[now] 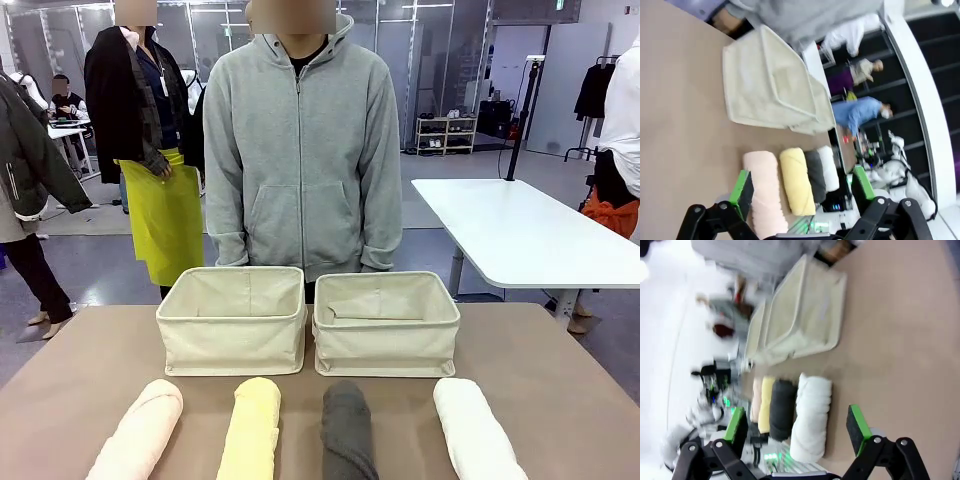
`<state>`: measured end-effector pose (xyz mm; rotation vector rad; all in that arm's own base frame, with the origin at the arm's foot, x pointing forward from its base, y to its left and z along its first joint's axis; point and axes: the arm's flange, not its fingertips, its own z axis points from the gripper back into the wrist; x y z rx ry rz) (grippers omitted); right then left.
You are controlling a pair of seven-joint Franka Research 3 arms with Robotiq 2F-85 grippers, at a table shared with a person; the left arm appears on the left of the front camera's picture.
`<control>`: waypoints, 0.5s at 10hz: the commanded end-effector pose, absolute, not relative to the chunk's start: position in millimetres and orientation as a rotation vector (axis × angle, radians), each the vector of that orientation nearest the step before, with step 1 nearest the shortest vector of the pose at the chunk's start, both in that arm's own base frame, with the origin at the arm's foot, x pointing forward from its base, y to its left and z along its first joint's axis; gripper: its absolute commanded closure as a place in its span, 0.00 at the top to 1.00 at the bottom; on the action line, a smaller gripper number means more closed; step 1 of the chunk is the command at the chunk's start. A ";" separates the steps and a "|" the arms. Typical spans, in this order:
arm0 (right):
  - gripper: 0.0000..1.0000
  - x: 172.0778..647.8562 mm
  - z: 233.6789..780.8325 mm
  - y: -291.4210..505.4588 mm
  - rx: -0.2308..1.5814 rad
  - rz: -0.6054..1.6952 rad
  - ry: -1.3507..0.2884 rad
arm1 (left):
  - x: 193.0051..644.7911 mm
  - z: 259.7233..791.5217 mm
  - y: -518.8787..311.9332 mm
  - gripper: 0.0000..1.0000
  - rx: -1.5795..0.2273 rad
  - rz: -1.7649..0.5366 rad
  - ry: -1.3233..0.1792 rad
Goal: Divide the towels into two baskets.
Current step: Pick up one hotel-folded towel and place it in the Fabric basket indicated by the person.
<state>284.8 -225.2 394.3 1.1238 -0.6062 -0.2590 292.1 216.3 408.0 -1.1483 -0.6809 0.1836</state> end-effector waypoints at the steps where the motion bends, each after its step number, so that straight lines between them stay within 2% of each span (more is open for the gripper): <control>1: 1.00 241.2 404.3 -237.9 1.097 -0.327 -0.672 | 259.5 417.9 224.3 1.00 -1.094 0.227 -0.742; 3: 1.00 244.8 410.8 -234.1 1.033 -0.270 -0.666 | 264.5 418.1 220.4 1.00 -1.069 0.219 -0.714; 5: 1.00 241.3 400.9 -262.4 1.082 -0.347 -0.684 | 260.8 415.7 246.2 1.00 -1.093 0.256 -0.753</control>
